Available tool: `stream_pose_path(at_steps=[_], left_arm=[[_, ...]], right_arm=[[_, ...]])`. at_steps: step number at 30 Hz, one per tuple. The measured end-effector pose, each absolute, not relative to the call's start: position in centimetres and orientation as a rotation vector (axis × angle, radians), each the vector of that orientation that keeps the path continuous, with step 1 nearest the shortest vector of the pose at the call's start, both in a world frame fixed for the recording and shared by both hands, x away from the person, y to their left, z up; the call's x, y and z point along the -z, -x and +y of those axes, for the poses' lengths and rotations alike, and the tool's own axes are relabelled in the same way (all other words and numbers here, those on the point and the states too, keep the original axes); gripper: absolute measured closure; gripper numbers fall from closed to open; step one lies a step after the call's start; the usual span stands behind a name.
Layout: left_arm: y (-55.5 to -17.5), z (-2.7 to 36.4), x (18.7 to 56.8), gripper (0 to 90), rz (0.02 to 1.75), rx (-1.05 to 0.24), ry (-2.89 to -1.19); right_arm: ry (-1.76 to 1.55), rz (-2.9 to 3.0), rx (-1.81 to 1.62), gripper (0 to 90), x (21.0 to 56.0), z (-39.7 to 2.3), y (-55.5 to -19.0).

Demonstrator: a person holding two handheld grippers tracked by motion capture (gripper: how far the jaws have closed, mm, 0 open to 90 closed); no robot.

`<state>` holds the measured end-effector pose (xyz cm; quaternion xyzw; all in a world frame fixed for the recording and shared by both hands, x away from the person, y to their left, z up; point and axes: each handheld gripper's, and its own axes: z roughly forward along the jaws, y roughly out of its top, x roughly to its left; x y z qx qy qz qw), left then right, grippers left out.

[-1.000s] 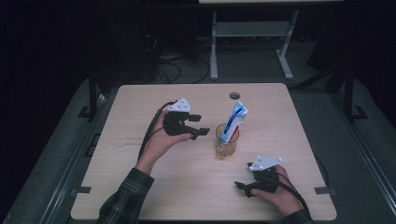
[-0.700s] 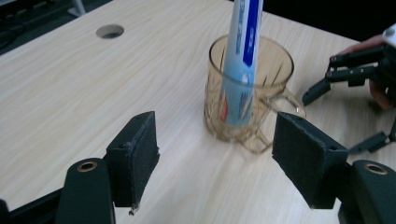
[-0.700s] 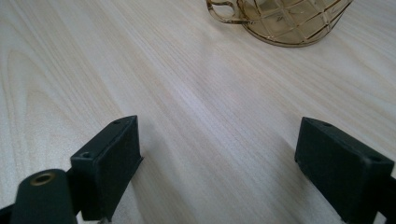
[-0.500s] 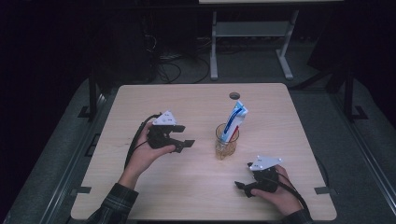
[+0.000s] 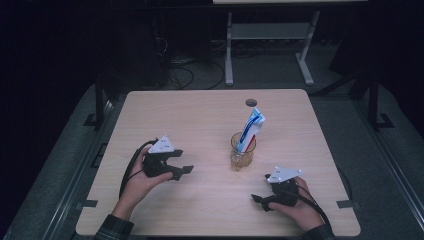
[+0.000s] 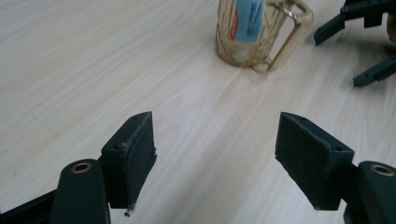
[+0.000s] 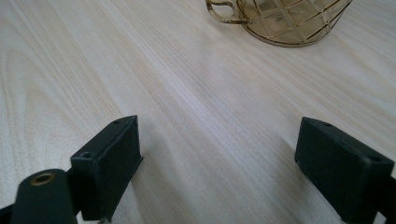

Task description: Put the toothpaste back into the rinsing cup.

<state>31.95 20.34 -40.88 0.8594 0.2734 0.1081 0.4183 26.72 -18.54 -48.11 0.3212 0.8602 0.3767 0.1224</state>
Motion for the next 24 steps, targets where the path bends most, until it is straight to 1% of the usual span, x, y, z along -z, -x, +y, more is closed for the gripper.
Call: stream_pose_path(at_steps=[6, 14, 24], left_arm=[[-30.5, 21.6, 42.1, 27.5, 0.721, -0.271, -2.152], [-28.8, 23.1, 44.0, 26.8, 0.773, -0.258, -2.184], [-27.2, 24.7, 46.1, 26.4, 0.835, -0.274, -2.241]], right_arm=[[-0.933, 2.509, -1.095, 13.5, 48.1, -18.6, -26.7], [-0.934, 2.509, -1.095, 13.5, 48.1, -18.6, -26.7], [-0.937, 2.509, -1.097, 13.5, 48.1, -18.5, -26.7]])
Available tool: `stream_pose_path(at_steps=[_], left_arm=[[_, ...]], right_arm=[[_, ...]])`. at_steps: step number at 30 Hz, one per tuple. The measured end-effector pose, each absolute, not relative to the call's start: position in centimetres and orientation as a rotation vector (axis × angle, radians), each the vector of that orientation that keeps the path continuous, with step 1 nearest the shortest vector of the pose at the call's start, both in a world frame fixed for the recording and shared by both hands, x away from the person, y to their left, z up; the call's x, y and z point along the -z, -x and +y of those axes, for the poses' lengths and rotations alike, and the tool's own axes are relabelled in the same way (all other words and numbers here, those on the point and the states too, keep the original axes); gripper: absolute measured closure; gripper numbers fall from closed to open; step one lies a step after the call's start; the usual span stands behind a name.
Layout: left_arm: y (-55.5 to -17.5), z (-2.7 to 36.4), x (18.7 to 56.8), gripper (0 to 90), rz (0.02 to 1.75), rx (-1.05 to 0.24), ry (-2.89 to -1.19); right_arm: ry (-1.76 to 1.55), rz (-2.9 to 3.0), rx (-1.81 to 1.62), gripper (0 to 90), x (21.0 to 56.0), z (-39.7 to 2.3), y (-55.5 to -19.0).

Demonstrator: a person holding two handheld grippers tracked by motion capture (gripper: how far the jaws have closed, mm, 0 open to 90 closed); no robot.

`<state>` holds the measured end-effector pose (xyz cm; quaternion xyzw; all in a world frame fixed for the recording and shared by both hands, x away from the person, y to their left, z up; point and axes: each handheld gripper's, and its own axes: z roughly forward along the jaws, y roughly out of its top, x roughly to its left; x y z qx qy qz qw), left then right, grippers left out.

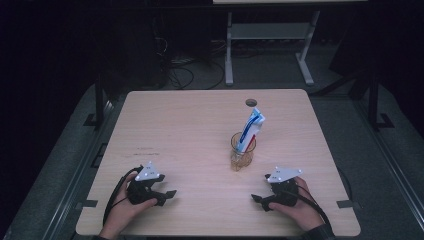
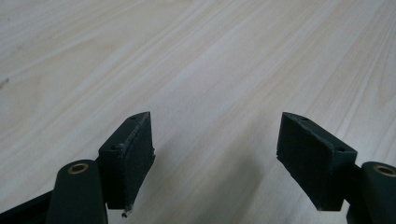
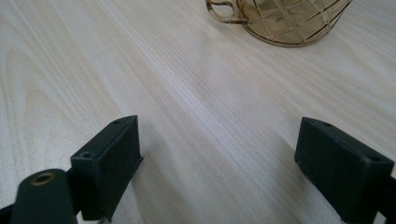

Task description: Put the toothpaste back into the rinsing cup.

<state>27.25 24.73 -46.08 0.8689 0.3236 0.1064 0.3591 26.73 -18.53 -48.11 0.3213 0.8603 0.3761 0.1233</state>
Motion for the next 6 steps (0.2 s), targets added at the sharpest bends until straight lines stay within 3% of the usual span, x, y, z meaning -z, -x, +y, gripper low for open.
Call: stream_pose_path(at_steps=[6], left_arm=[[-27.04, 25.19, 46.74, 25.7, 0.842, -0.309, -2.25]], right_arm=[[-0.931, 2.51, -1.094, 13.5, 48.11, -18.56, -26.74]])
